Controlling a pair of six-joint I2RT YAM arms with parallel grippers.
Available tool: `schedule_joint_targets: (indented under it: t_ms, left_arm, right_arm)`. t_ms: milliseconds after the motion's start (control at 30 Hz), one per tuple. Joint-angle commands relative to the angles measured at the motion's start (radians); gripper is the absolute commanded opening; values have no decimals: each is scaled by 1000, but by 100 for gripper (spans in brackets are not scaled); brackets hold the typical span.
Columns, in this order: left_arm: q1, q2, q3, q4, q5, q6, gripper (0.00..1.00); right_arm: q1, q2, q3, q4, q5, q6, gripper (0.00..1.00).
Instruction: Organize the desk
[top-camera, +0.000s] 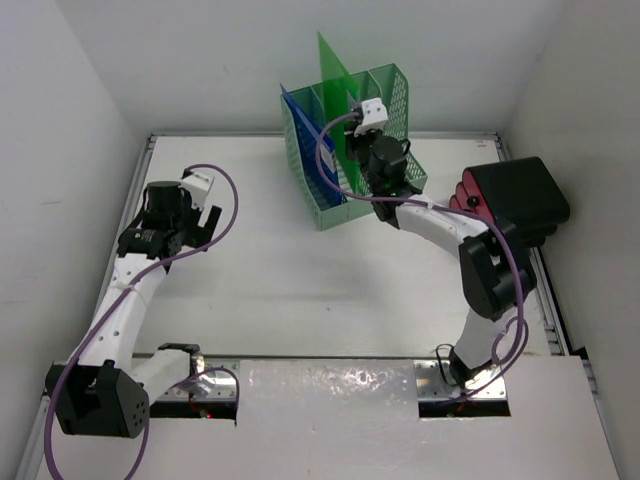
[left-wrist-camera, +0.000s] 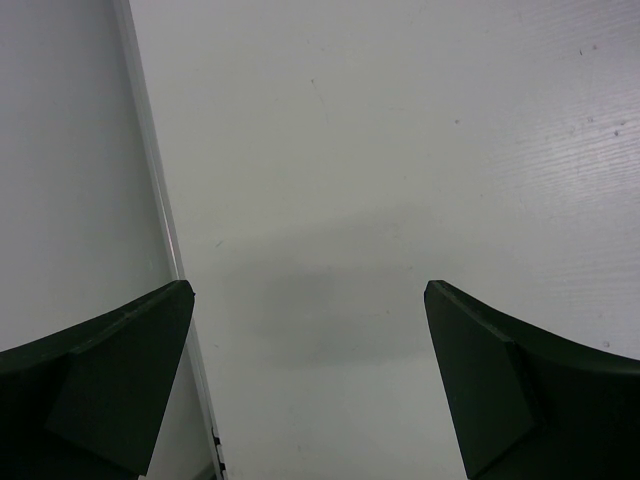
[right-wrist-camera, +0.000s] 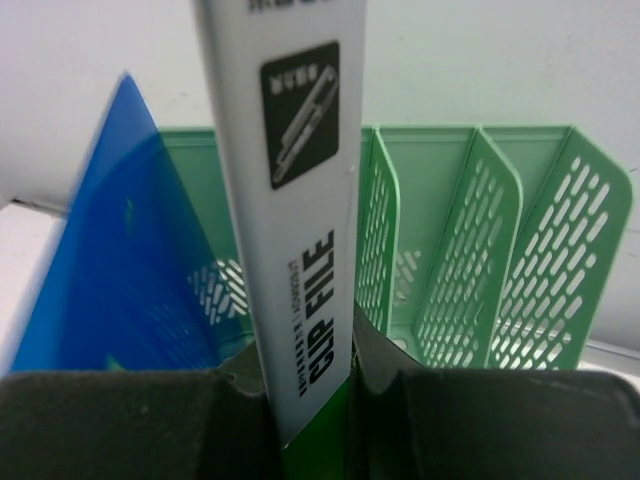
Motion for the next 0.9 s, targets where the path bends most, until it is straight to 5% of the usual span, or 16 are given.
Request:
schedule_joint_targets:
  t_ms: [0,533,867]
  left_arm:
    - [13,-13,4,40,-3,8,100]
    - [13,-26,-27,41,6,5,100]
    - [13,-56,-47,41,-9,17,100]
  right_arm:
    - [-8,33,-4,223,-20,-30,0]
    - [-36,108,-147,367,-82,-42,0]
    - [-60,194,-87,415,-65,59,0]
